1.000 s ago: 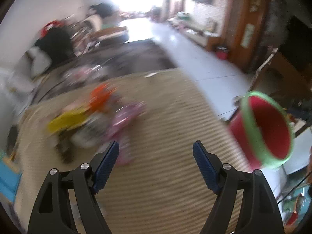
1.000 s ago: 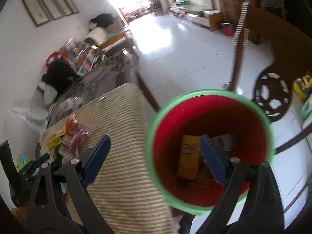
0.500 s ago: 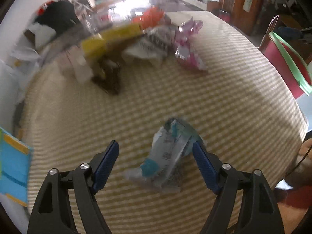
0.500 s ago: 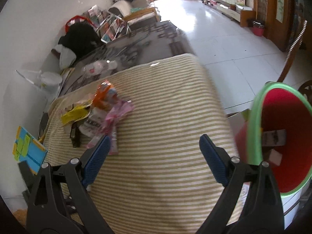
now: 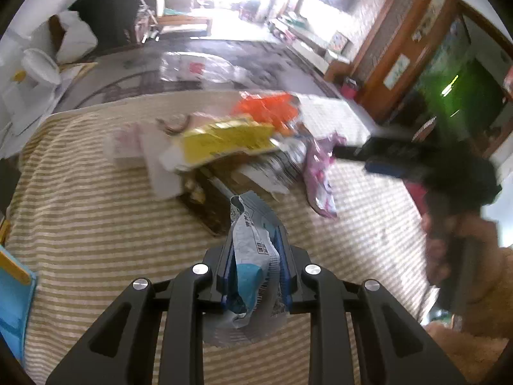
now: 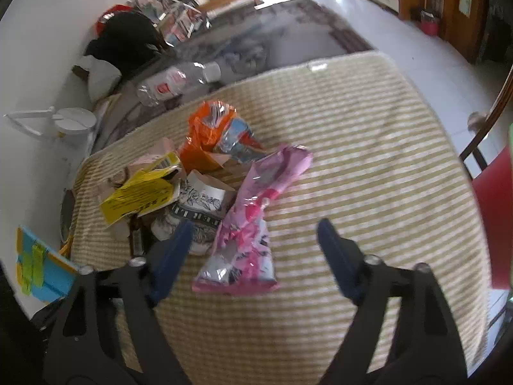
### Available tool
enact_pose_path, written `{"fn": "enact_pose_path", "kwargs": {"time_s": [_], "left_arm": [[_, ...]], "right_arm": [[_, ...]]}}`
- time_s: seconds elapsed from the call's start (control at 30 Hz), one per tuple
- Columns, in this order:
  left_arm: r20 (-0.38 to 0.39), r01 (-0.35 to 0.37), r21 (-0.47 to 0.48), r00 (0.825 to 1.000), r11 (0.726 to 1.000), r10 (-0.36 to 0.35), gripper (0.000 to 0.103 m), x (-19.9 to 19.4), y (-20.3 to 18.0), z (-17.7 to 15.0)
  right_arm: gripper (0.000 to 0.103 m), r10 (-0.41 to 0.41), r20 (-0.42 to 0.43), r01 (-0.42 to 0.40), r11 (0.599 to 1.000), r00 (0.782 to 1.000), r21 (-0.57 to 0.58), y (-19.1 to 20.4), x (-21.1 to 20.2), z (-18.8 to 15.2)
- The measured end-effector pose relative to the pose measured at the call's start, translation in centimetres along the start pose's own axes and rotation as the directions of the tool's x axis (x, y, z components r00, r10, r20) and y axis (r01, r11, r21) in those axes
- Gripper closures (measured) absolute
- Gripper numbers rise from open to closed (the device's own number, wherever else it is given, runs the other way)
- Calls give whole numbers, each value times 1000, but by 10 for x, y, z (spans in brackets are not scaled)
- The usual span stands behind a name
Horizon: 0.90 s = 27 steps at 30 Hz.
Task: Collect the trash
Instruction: 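Grasp the blue-white wrapper with the left tool while the right tool grasps the pink plastic bag, then lift the blue-white wrapper with the left tool and pink bag with the right tool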
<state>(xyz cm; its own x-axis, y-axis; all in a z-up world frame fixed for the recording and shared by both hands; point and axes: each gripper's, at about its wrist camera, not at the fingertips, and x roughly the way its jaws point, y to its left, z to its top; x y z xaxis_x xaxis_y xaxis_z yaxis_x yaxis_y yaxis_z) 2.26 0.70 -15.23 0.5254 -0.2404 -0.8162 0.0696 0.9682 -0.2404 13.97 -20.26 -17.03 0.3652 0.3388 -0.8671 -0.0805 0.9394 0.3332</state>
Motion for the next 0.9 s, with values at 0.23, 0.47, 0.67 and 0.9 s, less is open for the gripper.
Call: {"fn": "enact_pose_path", "kwargs": {"time_s": [0.23,0.47,0.67,0.9], "left_arm": [[16,-25,-19,1000,1000,25,82,-14,29,-5],[42,-22,-70,999,997,25,82,-20,47,3],[71,-32,-17,997,999,33,82,-23,25,17],[97,-21,16,995,1000,19,82,-29,-1,35]], "right_arm": [[52,-42,-63,46,997,997,57,2,36,1],[86,-23,33,23,1000,999,-2,18,-2,-3],[86,29,161,-17,997,987,-77,32,-73,-21],[86,41,255,-16,995,966,-100,35,-119,-31]]}}
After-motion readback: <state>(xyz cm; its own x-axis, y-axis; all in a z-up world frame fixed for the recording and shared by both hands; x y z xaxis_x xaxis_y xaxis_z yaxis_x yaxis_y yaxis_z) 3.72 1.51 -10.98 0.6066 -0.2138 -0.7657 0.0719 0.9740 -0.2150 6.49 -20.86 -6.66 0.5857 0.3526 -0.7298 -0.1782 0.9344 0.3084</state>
